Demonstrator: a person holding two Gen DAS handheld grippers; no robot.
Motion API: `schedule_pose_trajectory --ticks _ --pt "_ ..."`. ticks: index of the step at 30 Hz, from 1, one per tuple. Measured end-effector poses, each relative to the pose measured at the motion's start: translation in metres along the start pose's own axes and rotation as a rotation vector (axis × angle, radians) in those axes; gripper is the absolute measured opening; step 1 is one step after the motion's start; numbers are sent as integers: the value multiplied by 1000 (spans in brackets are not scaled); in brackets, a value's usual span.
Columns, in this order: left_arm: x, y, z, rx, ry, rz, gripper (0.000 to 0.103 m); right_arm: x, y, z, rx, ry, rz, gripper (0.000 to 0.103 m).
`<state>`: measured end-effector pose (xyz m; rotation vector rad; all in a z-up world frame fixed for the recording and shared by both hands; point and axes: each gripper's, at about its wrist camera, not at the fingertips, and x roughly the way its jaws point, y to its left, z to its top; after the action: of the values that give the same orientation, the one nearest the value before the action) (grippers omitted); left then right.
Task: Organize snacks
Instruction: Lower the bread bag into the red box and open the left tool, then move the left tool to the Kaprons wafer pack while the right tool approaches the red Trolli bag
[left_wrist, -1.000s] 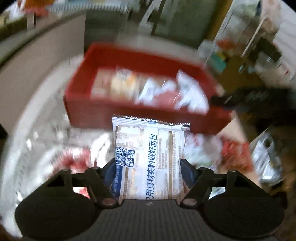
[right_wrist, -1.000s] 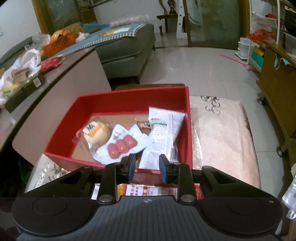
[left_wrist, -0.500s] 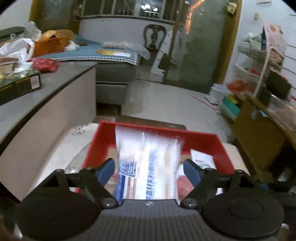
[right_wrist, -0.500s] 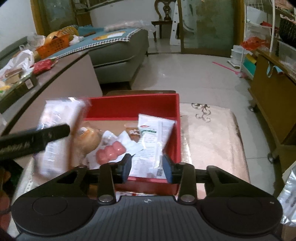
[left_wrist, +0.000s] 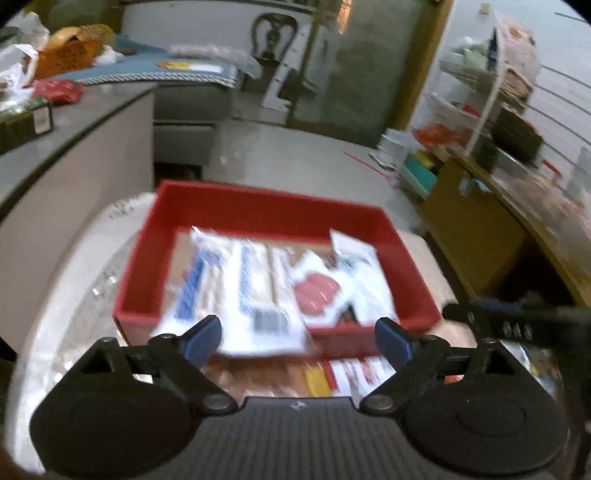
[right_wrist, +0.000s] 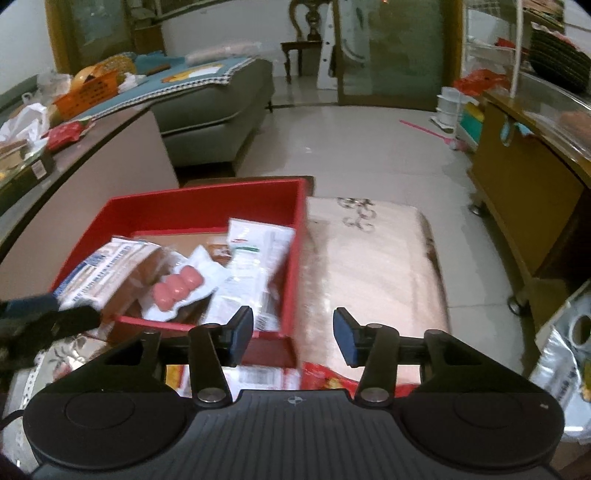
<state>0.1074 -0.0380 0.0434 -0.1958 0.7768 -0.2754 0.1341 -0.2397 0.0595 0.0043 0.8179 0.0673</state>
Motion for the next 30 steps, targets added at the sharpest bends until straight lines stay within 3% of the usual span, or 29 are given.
schedule_pose_trajectory --ticks 5,8,11,15,17,23,28,30 --pt "7 -3 -15 -2 110 -122 86 -8 -19 -3 42 -8 -14 58" --pt "15 -3 -11 -19 134 -174 86 -6 -22 -6 39 3 -22 62" --pt "27 3 6 -4 83 -84 86 1 -20 -10 10 28 -30 62" --pt "34 26 24 -192 31 -58 86 9 -23 -18 -45 70 -39 65" --pt "31 22 23 -143 15 2 88 12 -24 -22 -78 91 -47 70" --pt "27 -2 -14 -109 160 -90 88 24 -20 -31 -161 149 -62 70" --pt "37 -37 -47 -141 280 -217 88 24 -24 -30 -171 155 -80 70" --pt "46 -50 -55 -145 319 -205 88 20 -29 -29 -175 148 -65 71"
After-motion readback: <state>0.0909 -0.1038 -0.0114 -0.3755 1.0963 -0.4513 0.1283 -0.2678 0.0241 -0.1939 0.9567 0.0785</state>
